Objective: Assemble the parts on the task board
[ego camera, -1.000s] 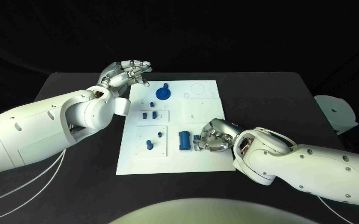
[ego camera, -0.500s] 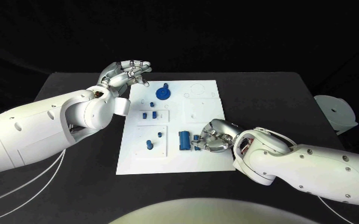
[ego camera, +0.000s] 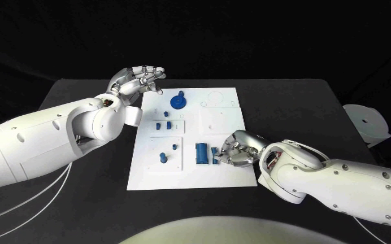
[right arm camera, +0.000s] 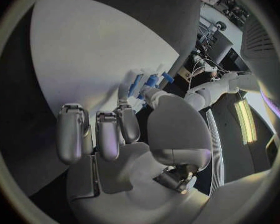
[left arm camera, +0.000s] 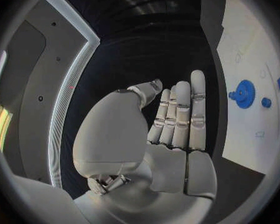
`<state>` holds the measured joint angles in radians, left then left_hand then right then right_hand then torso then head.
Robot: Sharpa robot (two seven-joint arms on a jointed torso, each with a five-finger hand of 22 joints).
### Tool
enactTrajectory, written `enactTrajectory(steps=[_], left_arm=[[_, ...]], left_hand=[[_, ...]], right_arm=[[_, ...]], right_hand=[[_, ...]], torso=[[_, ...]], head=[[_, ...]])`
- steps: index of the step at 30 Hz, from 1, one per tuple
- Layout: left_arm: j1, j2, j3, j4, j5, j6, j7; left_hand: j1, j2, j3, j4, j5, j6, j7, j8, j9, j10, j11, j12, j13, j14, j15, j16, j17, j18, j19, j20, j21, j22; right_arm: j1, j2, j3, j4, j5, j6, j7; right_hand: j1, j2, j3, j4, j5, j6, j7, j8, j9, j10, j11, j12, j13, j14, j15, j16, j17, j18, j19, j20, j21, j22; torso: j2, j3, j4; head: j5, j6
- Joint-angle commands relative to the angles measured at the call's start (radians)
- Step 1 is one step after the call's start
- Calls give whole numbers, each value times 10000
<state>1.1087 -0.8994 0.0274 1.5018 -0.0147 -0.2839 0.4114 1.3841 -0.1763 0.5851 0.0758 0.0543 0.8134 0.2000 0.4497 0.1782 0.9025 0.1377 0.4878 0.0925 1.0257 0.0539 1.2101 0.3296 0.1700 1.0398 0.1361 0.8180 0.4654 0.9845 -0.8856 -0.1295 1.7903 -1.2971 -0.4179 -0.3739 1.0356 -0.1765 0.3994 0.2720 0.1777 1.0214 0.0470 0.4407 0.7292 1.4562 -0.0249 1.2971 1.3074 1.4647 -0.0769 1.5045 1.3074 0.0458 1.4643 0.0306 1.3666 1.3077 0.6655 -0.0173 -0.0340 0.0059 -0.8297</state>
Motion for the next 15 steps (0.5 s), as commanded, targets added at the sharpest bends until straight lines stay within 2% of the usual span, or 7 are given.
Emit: enactTrajectory(steps=[1,4,5,6,9,11,15], left_arm=[[-3,31,5,-18,-35,165,67],[-32,55,-24,-70,-35,204,69],[-58,61,-37,-90,-34,225,71],[-87,66,-46,-105,-33,239,79],[-180,84,-61,-143,-17,172,188],[-265,116,-69,-196,54,89,325],[-440,196,-76,-372,232,30,606]], left_hand=[[-94,14,25,35,22,-65,15,40,10,-63,-22,41,14,-77,15,52,-9,147,45,59,-44,-10],[-94,14,25,35,22,-65,15,40,10,-63,-22,41,14,-77,15,52,-9,147,45,59,-44,-10],[-94,14,25,35,22,-65,15,40,10,-63,-22,41,14,-77,15,52,-9,147,45,59,-44,-10],[-94,14,25,35,22,-65,15,40,10,-63,-22,41,14,-77,15,52,-9,147,45,59,-44,-10],[-93,22,38,33,21,-90,21,58,14,-88,-18,55,15,-81,17,57,-15,147,49,59,-49,-15],[-121,12,28,46,19,-100,19,75,19,-81,-18,80,22,-93,23,55,-22,146,46,61,-60,-22],[-307,-55,-40,171,23,-161,-12,167,42,-58,-26,206,53,-522,64,-217,-158,129,-171,104,-283,-137]], right_arm=[[-4,-85,-2,30,276,-303,886],[72,-178,-1,-52,1431,-554,2435],[119,-192,-1,-118,1928,-614,3005],[165,-196,-1,-192,2357,-651,3452],[308,-176,-1,-474,3635,-681,4515],[439,-136,-1,-793,4751,-619,5230],[707,62,1,-1712,6841,-417,6374]], right_hand=[[129,23,-77,-12,57,-34,26,-58,-15,-48,20,-86,589,730,-68,10,964,-14,249,-40,-117,2039],[484,56,-167,-63,257,-416,179,-286,-97,-456,154,-851,67,614,32,-209,492,113,-26,18,-798,1850],[935,207,-72,-218,391,-890,377,-574,-200,-1162,314,-2112,-798,365,144,-655,-393,340,-536,95,-2034,1501],[1099,236,-80,-278,401,-995,451,-653,-227,-1339,382,-2382,-989,342,223,-712,-435,366,-629,153,-2231,1440],[1325,280,-99,-365,416,-1105,527,-744,-255,-1714,449,-3014,-1449,230,298,-948,-814,483,-907,228,-2892,1239],[1630,325,-47,-509,411,-1396,659,-888,-273,-3242,617,-5560,-3248,-425,413,-2027,-2501,835,-1891,358,-5087,536],[1954,426,73,-643,218,-1963,967,-1216,-349,-3934,861,-6770,-4352,-1839,661,-4556,-5674,1325,-3474,614,-8682,-933]], torso=[[-36,-5,-10],[-101,-20,-24],[-132,-21,-33],[-163,-24,-43],[-255,-37,-70],[-331,-52,-86],[-536,-105,-113]], head=[[-4,2],[-36,138],[-48,150],[-77,169],[-98,311],[-102,450],[-179,724]])
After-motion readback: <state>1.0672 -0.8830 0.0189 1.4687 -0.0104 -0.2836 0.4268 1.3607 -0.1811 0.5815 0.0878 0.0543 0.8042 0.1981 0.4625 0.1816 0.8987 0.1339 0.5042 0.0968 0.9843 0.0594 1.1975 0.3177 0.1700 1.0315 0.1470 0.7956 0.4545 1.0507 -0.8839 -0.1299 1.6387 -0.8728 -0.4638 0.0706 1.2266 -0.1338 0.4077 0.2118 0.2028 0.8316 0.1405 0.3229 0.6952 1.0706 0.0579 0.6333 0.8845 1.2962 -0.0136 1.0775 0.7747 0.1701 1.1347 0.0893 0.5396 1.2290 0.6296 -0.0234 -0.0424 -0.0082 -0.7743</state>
